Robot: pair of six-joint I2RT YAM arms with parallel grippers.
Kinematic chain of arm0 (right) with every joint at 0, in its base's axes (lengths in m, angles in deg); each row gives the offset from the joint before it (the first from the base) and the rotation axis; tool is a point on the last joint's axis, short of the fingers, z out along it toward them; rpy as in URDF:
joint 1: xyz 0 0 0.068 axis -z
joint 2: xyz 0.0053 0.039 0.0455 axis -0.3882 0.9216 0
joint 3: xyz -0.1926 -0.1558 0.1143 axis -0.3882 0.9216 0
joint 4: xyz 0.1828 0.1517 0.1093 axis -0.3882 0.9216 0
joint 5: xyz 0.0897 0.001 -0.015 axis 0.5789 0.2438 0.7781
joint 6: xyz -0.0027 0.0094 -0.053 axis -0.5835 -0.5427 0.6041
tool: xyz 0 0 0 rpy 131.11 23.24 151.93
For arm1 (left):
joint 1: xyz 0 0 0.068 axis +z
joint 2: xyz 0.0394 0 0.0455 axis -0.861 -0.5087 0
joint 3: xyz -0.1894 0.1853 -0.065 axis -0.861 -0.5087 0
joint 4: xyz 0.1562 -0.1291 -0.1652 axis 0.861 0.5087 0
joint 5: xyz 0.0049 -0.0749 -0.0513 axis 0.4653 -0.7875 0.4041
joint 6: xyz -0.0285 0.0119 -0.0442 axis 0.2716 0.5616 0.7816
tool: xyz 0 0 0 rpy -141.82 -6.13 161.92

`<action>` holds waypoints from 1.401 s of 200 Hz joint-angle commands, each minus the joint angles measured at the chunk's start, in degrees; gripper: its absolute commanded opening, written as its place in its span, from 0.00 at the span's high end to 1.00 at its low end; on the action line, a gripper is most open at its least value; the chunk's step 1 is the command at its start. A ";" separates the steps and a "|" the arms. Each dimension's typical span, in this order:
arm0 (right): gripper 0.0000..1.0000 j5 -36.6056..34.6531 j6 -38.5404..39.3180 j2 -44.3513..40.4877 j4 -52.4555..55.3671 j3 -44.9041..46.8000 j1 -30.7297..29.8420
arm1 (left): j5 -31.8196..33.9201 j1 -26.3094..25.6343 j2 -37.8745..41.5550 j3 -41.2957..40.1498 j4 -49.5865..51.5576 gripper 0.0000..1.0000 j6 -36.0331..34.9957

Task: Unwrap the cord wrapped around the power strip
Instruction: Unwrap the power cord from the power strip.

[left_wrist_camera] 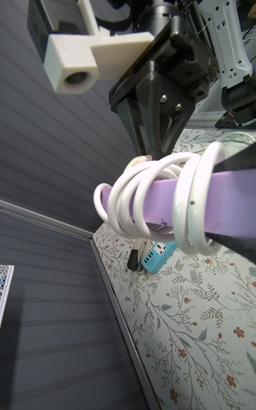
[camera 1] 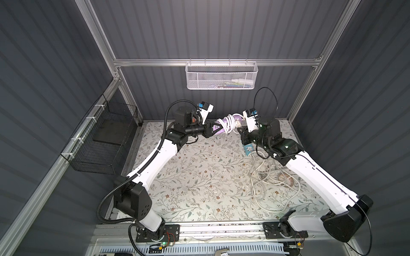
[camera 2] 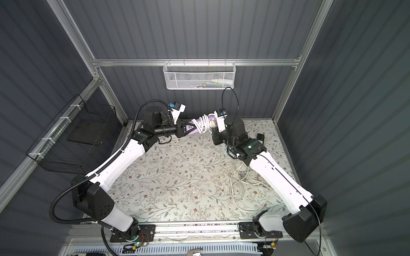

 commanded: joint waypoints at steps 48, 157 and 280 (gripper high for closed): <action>1.00 16.14 -2.68 -4.82 -3.94 2.32 13.99 | 5.73 0.20 0.58 0.01 -4.65 1.00 -0.82; 1.00 11.32 -3.36 -0.72 -6.62 0.67 -0.83 | 6.37 0.28 0.89 -0.10 -4.34 1.00 -1.41; 1.00 13.17 -2.92 -4.45 -4.72 1.60 5.01 | 6.35 0.28 0.75 -0.23 -4.64 1.00 -1.18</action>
